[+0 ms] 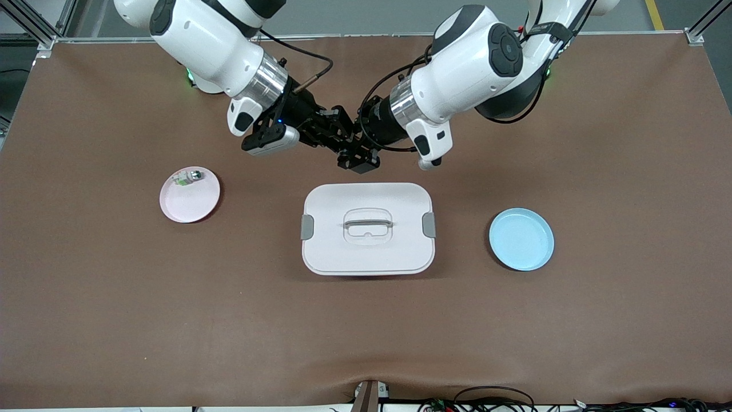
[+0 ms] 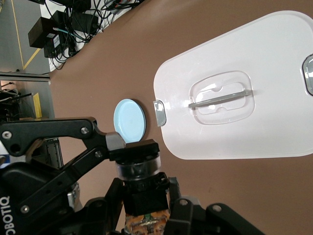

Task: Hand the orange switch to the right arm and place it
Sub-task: 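Open the left gripper and withdraw it while the right gripper carries switch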

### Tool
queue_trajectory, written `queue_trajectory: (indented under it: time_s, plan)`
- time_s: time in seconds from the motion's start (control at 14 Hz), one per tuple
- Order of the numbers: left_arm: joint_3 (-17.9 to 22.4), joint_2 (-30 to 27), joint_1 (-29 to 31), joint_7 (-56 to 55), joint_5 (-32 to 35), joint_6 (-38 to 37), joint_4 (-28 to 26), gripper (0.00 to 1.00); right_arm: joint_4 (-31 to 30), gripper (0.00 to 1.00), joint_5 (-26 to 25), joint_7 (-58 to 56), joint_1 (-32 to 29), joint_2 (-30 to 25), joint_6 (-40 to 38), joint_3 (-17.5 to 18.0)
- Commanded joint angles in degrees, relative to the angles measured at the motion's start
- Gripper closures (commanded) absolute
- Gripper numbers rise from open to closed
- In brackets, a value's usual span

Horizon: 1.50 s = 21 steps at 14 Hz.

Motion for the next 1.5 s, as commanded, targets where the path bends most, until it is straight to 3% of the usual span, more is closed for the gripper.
queue_trajectory:
  time_s: [0.0,0.21,0.36,0.43,0.57,0.64,0.93,1.22,1.43]
  plan:
    - [0.0,0.1,0.0,-1.4,1.5,-0.2,1.3,0.74,-0.5,1.00,0.2,-0.1,0.6,-0.3,0.0,-0.6]
    - [0.0,0.2,-0.1,-1.4,1.6,-0.2,1.4,0.74,-0.3,1.00,0.1,-0.4,0.6,-0.4,-0.2,-0.6]
    - [0.0,0.2,0.0,-1.2,1.6,-0.2,1.4,0.65,-0.3,1.00,-0.2,-0.4,0.6,-0.3,-0.2,-0.6]
    - [0.0,0.1,0.0,-1.0,1.6,-0.2,1.4,0.53,-0.3,1.00,-0.2,-0.4,0.6,-0.3,-0.2,-0.6]
    - [0.0,0.1,0.1,-0.8,1.5,-0.2,1.4,0.10,-0.3,1.00,-0.2,-0.4,0.5,-0.3,-0.2,-0.6]
    - [0.0,0.1,0.1,-1.4,1.5,-0.2,1.4,0.00,-0.3,1.00,-0.2,-0.5,0.5,-0.3,-0.2,-0.6]
    - [-0.1,0.0,0.5,-0.7,1.6,-0.2,1.4,0.00,-0.3,1.00,-1.1,-4.4,-0.8,-0.3,-2.6,-1.0]
    - [0.3,-3.0,2.1,-1.0,1.6,-1.9,1.4,0.00,-0.2,1.00,-1.4,-24.2,-6.5,-0.5,-12.8,-1.1]
    - [0.4,-6.0,5.2,-0.8,1.8,-6.4,1.4,0.00,-0.2,1.00,-7.3,-30.9,-9.5,-0.9,-18.1,-1.1]
